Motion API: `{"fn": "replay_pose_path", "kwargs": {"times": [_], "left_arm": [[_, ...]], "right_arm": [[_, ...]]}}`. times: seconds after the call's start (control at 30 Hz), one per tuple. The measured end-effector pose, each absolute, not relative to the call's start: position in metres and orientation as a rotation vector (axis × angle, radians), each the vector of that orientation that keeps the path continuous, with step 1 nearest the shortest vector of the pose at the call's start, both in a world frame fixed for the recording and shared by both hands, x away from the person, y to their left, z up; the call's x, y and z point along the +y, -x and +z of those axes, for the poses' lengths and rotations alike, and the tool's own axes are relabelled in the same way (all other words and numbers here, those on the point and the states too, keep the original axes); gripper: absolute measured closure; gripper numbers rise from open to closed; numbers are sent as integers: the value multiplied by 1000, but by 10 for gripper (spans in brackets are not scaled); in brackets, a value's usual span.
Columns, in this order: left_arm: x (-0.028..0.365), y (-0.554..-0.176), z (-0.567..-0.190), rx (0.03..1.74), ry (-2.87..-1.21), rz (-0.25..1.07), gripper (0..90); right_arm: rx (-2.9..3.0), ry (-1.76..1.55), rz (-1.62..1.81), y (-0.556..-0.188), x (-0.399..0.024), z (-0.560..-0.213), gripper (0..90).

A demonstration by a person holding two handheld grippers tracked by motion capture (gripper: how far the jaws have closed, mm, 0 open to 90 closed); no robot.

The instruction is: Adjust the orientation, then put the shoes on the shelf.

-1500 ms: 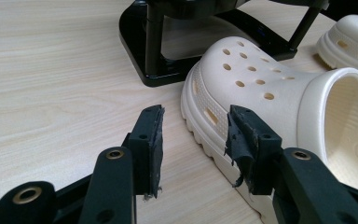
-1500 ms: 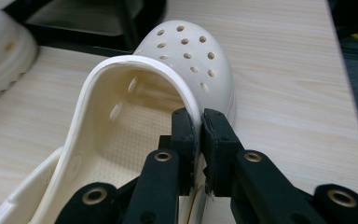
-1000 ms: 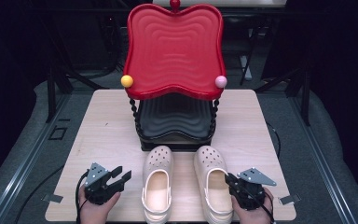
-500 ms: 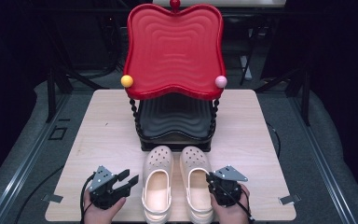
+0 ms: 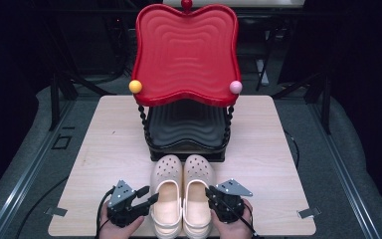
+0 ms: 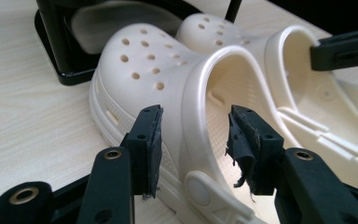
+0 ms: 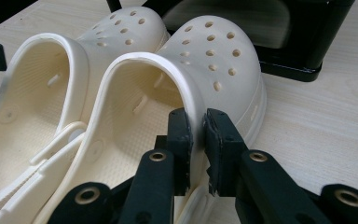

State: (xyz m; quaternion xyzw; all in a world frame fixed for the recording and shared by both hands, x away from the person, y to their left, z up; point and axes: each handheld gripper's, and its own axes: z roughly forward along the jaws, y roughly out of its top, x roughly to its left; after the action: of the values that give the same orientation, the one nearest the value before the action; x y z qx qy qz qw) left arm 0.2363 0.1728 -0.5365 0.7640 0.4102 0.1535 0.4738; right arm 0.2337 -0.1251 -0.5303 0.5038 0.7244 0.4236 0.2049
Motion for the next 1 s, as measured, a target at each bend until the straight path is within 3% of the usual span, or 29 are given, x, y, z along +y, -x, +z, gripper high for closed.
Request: {"fn": "replay_pose_path", "kwargs": {"times": [0.1,0.23,0.53,1.0], "left_arm": [[166,-239,-543,1009,-1906,365,565],[161,-239,-545,1005,-1935,413,654],[158,-245,-545,987,-1933,395,698],[162,-241,-540,969,-1891,378,616]], "right_arm": [[2023,-1410,1199,-234,-128,-531,793],[2029,-1395,1204,-233,-130,-532,785],[2037,-1334,1164,-228,-130,-530,768],[2075,-1216,1192,-225,-136,-531,651]]}}
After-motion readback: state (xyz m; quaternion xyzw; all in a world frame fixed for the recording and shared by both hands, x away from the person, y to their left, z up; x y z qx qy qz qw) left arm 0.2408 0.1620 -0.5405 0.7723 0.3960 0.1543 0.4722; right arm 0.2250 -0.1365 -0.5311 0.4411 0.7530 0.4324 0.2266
